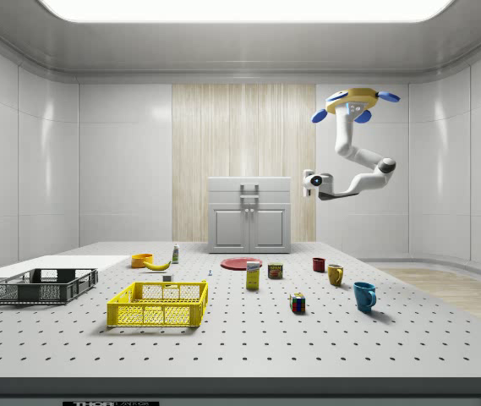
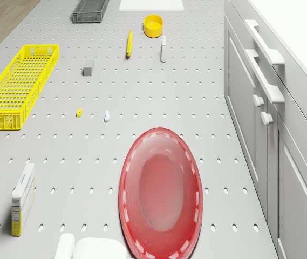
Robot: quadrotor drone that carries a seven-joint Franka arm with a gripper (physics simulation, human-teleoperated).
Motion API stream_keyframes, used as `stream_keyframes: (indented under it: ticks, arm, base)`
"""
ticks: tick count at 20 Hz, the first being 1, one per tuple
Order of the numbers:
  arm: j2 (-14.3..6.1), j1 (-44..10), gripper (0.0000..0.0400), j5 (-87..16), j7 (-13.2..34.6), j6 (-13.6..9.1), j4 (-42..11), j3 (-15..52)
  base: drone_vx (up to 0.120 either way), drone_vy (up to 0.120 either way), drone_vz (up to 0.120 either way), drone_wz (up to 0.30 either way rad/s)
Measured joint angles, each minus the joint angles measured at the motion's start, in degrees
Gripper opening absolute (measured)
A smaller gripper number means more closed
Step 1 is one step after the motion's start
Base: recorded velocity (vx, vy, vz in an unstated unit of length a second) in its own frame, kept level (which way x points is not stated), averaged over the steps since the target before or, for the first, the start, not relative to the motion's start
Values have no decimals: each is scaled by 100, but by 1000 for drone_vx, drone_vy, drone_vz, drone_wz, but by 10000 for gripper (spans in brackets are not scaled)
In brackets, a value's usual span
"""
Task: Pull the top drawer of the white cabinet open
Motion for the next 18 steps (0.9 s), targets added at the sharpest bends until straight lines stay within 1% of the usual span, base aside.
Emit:
stream_keyframes:
  ticks: [9,12,18]
  arm:
    - [-137,126,311,-109,91,119,-18,-41]
    - [-178,164,311,-143,119,155,-23,-53]
    - [-256,234,311,-206,172,221,-33,-74]
  base:
    - [120,-120,0,0]
    - [120,-120,80,0]
    - [120,-120,0,0]
